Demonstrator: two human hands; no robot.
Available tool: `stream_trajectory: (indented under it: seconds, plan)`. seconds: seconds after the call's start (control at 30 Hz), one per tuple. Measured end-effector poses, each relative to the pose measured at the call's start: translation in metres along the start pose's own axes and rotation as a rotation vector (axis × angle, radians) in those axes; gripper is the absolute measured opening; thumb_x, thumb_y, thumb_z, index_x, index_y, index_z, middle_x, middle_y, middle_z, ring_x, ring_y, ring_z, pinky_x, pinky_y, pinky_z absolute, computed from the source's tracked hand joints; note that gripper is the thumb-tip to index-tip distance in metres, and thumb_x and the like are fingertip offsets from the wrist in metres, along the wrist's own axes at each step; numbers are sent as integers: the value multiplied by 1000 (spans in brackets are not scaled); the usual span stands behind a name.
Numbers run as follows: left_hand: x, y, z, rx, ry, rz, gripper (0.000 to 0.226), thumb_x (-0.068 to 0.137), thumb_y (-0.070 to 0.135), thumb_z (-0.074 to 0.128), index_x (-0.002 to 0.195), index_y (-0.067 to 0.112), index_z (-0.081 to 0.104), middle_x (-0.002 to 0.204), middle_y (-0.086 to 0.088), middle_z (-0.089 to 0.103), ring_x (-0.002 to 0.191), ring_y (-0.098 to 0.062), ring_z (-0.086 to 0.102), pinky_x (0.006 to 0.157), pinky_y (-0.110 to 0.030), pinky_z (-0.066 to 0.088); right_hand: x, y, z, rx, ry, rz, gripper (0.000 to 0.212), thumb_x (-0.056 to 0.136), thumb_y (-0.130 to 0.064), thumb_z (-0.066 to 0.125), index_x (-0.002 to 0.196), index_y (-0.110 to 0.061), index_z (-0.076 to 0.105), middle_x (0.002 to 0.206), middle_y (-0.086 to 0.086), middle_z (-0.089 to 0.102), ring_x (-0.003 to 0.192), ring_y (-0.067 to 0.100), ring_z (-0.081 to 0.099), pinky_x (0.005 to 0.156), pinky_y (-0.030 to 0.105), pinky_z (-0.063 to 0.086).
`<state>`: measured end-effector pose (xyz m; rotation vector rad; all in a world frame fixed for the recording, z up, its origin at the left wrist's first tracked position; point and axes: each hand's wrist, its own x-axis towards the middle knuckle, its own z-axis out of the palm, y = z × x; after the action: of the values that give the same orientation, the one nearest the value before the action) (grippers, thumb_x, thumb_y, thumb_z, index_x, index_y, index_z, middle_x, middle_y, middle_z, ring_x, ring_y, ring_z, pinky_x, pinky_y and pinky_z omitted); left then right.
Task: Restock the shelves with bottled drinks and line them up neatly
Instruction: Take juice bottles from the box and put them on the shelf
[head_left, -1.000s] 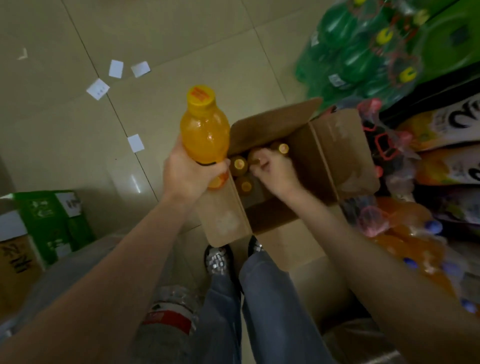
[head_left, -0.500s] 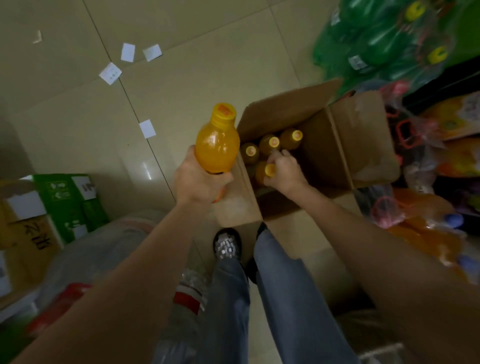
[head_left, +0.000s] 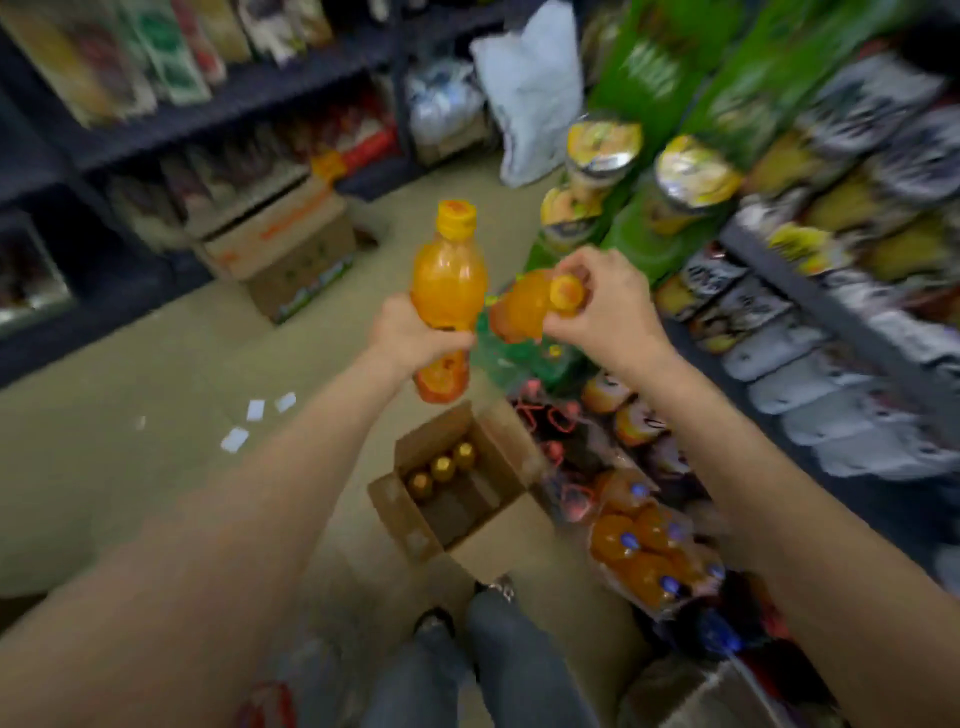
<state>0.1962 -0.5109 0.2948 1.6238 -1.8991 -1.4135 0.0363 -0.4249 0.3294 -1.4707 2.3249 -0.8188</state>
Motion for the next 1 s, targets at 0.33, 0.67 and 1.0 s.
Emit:
stream_trajectory:
  seconds: [0.33, 0.67, 1.0]
  plan:
    - [-82, 248, 50, 30, -187, 622, 66, 51, 29, 86, 108, 7, 62, 107, -12, 66, 98, -23, 62, 81, -33, 50, -89, -22, -295, 524, 811, 10, 14, 82, -25, 68, 79, -17, 56, 75, -2, 58, 71, 8, 54, 66, 28, 45]
    - [-191, 364, 221, 211, -506, 1129, 78, 67, 22, 82, 132, 13, 41, 129, -11, 46, 121, -30, 44, 97, -44, 40, -231, 98, -444, 402, 1595, 246, 30, 73, -50, 63, 80, -32, 40, 111, 22, 51, 92, 23, 53, 88, 44, 48]
    - [-229, 442, 352, 23, -445, 1029, 69, 68, 25, 81, 127, 15, 48, 125, -8, 57, 115, -26, 52, 84, -28, 40, -247, 224, -519, 96, 1526, 258, 35, 83, -48, 54, 95, -17, 42, 103, 11, 45, 90, 19, 47, 83, 32, 41]
